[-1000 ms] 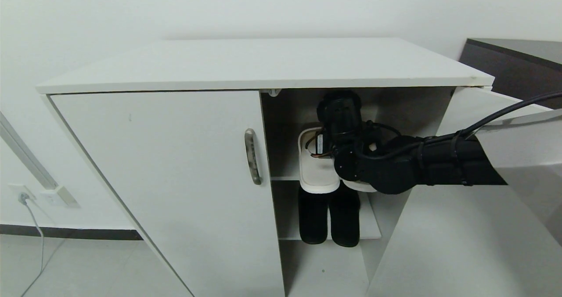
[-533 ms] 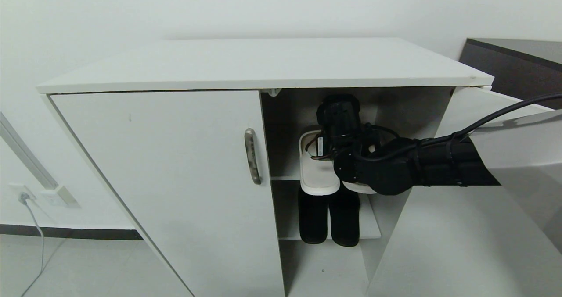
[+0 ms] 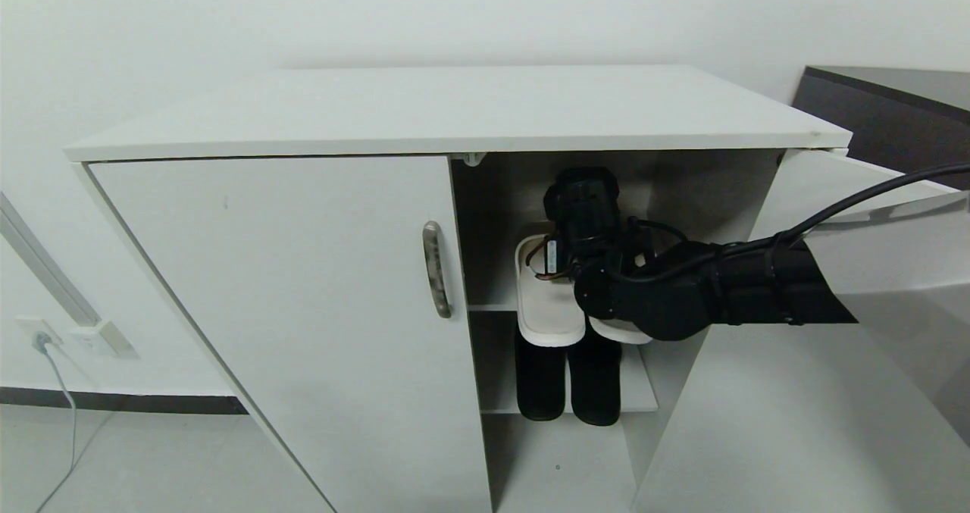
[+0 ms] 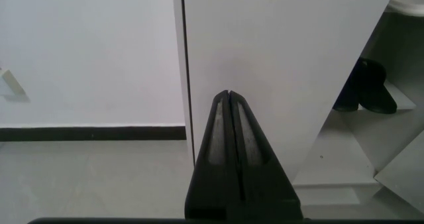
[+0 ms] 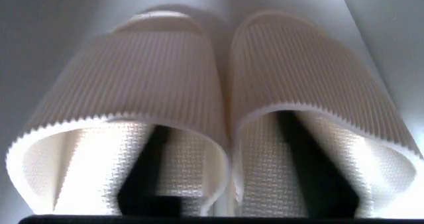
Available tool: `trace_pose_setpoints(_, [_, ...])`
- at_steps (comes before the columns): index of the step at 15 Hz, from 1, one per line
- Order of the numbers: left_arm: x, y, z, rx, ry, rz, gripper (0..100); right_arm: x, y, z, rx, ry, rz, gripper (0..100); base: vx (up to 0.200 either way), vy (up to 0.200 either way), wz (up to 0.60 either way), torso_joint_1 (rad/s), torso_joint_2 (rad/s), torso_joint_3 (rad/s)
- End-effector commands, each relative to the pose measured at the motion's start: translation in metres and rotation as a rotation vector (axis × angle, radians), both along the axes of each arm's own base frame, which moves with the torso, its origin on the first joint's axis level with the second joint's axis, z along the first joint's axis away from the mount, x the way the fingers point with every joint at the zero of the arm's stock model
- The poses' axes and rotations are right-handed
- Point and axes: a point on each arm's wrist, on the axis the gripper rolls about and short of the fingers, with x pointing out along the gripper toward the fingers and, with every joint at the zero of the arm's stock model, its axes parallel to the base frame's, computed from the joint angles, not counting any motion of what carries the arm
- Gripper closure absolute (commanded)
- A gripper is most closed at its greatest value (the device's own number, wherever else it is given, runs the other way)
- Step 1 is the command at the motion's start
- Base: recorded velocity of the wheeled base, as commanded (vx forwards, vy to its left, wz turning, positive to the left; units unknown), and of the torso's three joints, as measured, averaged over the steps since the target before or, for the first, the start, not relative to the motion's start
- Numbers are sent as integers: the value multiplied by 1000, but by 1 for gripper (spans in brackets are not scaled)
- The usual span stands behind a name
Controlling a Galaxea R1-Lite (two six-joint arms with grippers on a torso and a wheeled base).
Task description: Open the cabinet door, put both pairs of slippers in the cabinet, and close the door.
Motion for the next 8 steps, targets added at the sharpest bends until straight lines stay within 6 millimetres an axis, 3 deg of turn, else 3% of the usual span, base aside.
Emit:
trace_pose_setpoints(1, [0,0,0,0,-1,0,100,-7,-1,1,-3,6,8,0,0,0,0,0,0,0])
trace_pose_setpoints(5, [0,0,0,0,-1,0,100,-46,-7,15,-10,13,59,0,0,0,0,0,0,0])
trace_pose_setpoints(6, [0,0,0,0,1,0,100,-66,-10,24,-7,10,88,0,0,0,0,0,0,0])
trace_pose_setpoints(8, [0,0,0,0,1,0,100,-88,-14,27,-13,19,125,0,0,0,0,0,0,0])
